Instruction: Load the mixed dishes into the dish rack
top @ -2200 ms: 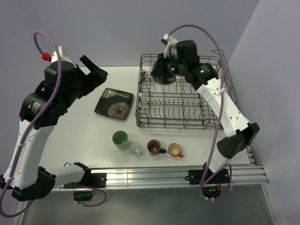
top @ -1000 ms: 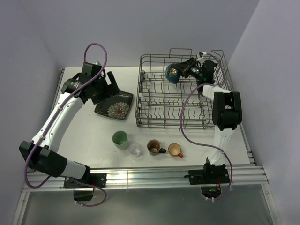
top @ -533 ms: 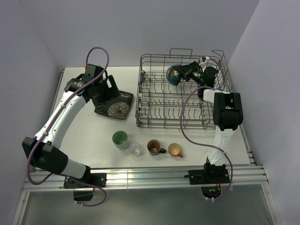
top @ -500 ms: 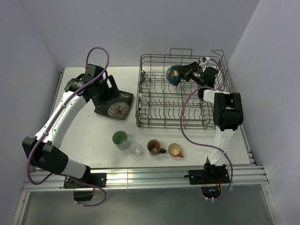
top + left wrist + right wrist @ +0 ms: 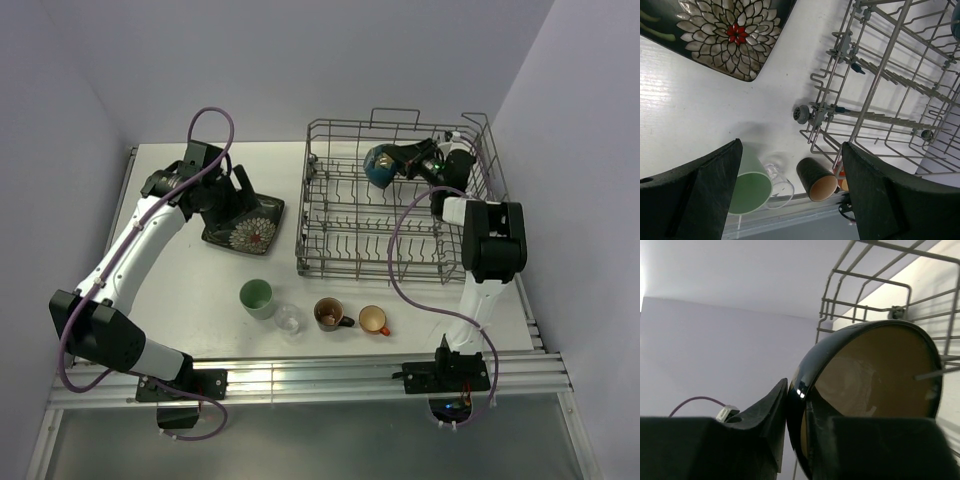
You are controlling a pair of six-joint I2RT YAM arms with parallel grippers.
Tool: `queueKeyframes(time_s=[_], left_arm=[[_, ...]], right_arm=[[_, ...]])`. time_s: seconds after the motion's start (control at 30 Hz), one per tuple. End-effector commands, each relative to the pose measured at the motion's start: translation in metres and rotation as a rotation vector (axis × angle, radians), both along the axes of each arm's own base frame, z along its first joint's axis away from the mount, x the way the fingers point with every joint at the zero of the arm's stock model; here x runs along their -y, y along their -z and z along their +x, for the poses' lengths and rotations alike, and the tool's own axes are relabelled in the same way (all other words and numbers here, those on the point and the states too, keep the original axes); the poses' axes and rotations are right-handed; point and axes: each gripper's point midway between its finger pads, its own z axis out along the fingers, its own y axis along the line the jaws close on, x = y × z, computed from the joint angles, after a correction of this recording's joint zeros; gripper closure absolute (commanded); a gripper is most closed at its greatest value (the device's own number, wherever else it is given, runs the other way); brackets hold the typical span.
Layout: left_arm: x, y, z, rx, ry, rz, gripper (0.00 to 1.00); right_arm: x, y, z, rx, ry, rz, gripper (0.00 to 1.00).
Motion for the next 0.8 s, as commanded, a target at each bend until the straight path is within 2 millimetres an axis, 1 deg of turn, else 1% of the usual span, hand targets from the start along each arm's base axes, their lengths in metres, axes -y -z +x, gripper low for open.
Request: queueKeyframes(time_s=[0.0, 0.1, 0.2, 0.3, 0.37, 0.4, 0.47, 0.5, 0.53, 0.57, 0.6, 0.63, 0.67, 0.7, 0.73, 0.77], left_arm=[[0.007, -0.011, 0.003, 0.029, -0.002, -0.054, 0.14], [0.009, -0.012, 0.003, 0.029, -0.001, -0.063, 0.14], [0.01, -0.011, 0.002, 0.024, -0.002, -0.064, 0.14], [0.009, -0.008, 0.002, 0.018, -0.001, -0.049, 0.14], [0.002, -0.004, 0.001, -0.005, -0.024, -0.009, 0.14], [0.0, -0.002, 0.0, -0.013, -0.031, 0.005, 0.14], [-0.007, 0.004, -0.004, -0.044, -0.049, 0.039, 0.13], [-0.008, 0.005, -0.006, -0.049, -0.051, 0.044, 0.13], [-0.01, 0.01, -0.009, -0.059, -0.055, 0.055, 0.13], [-0.014, 0.011, -0.01, -0.059, -0.066, 0.065, 0.13], [-0.016, 0.013, -0.012, -0.068, -0.073, 0.075, 0.12], [-0.018, 0.017, -0.017, -0.086, -0.074, 0.086, 0.12], [-0.021, 0.024, -0.024, -0.126, -0.075, 0.102, 0.12], [-0.028, 0.03, -0.027, -0.141, -0.09, 0.139, 0.12], [-0.032, 0.038, -0.033, -0.173, -0.09, 0.158, 0.12], [-0.034, 0.044, -0.04, -0.201, -0.085, 0.174, 0.13]], right_arm=[[0.034, 0.017, 0.003, -0.071, 0.113, -0.043, 0.75], [0.037, 0.022, 0.0, -0.088, 0.125, -0.052, 0.59], [0.038, 0.027, -0.004, -0.102, 0.127, -0.063, 0.51], [0.039, 0.026, -0.007, -0.095, 0.128, -0.095, 0.45], [0.036, 0.03, -0.008, -0.107, 0.104, -0.13, 0.44], [0.036, 0.025, -0.007, -0.091, 0.095, -0.138, 0.43], [0.034, 0.027, -0.008, -0.094, 0.074, -0.169, 0.43], [0.035, 0.019, -0.004, -0.077, 0.07, -0.188, 0.43], [0.033, 0.022, -0.005, -0.104, 0.059, -0.203, 0.43], [0.033, 0.021, -0.004, -0.088, 0.054, -0.233, 0.43], [0.033, 0.015, -0.003, -0.071, 0.055, -0.249, 0.42], [0.034, 0.015, -0.005, -0.093, 0.05, -0.26, 0.42], [0.035, 0.015, -0.005, -0.087, 0.051, -0.291, 0.4], [0.036, 0.011, -0.004, -0.082, 0.058, -0.304, 0.34], [0.037, 0.012, -0.006, -0.101, 0.058, -0.312, 0.26], [0.038, 0.013, -0.006, -0.109, 0.058, -0.328, 0.23]])
